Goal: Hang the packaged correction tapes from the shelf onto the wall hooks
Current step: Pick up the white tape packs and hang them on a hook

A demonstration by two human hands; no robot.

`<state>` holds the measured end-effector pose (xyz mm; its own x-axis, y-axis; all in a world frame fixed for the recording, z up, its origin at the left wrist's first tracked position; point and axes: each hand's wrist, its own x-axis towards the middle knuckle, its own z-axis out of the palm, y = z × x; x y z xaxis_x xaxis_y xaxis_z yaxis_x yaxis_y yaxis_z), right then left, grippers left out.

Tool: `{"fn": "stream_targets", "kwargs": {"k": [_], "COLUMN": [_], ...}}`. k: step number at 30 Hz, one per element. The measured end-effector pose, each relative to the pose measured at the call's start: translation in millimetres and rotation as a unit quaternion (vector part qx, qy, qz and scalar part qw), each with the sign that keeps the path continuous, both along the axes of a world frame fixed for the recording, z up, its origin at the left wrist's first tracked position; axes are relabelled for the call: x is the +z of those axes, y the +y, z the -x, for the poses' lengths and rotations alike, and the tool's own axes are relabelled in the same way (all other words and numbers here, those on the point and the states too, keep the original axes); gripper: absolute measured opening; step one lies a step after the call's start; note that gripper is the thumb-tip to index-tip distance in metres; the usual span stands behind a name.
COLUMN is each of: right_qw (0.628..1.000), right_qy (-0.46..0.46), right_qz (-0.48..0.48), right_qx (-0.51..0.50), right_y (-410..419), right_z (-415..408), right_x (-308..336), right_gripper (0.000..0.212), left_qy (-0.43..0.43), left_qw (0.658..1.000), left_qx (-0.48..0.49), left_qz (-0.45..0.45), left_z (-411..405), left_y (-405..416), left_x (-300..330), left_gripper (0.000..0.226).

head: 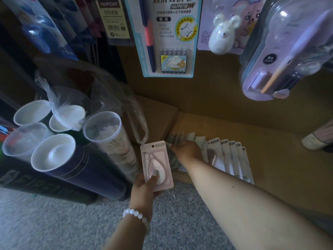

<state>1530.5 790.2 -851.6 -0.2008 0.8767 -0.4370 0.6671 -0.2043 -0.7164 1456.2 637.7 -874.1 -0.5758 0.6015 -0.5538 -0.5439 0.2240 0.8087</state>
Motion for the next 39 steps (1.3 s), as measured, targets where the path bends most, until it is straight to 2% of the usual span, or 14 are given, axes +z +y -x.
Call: {"fn": "stream_targets", "kwargs": {"k": [6,13,16,19,23,26,31,33,36,39], "right_qw": [0.995,0.991,0.991,0.996,0.994,0.987,0.983,0.975,0.95,0.939], "right_qy": [-0.086,-0.131,-0.132,-0.079,-0.008,0.043,0.082,0.112,0.217,0.281], "right_qz": [-0.046,-0.031,-0.015,0.031,0.065,0.09,0.054,0.053,0.072,0.084], "right_qx": [0.009,0.005,0.0,-0.032,-0.093,-0.124,-0.154,-0.184,-0.214,-0.182], "right_y": [6.0,13.2,20.2,26.9,26.3,29.3,36.6,40.3,42.7,33.0], "right_z": [19.6,27.6,26.7,19.7,12.9,5.4,-23.2,-35.4,-54.1,-67.7], "right_x": [-8.7,-9.7,-8.2,-11.4,-9.5,-6.7,13.3,24.8,37.8,48.9], "right_gripper": [0.039,0.044,0.033,0.022,0.027,0.018,0.014,0.018,0.02,0.027], "left_qy": [0.006,0.028,0.028,0.03,0.029,0.032,0.024,0.011,-0.005,-0.022], "left_qw": [1.0,1.0,1.0,0.999,1.0,0.999,1.0,1.0,1.0,1.0], "left_qx": [0.009,0.007,0.009,0.009,0.009,0.003,0.01,0.014,0.003,-0.011], "left_qz": [0.003,0.008,0.01,0.011,0.009,0.01,0.008,0.005,-0.003,-0.009], "left_z": [-3.6,-2.8,-2.7,-2.3,-2.8,-2.6,-5.1,-7.6,-12.6,-18.8], "left_y": [2.1,0.6,0.7,0.2,-2.5,-4.7,-8.5,-10.3,-10.4,-7.8], "left_x": [-1.4,-0.5,0.9,1.1,1.5,2.2,10.3,15.0,23.3,32.4], "left_gripper": [0.019,0.011,0.012,0.014,0.019,0.018,0.023,0.022,0.023,0.021]}}
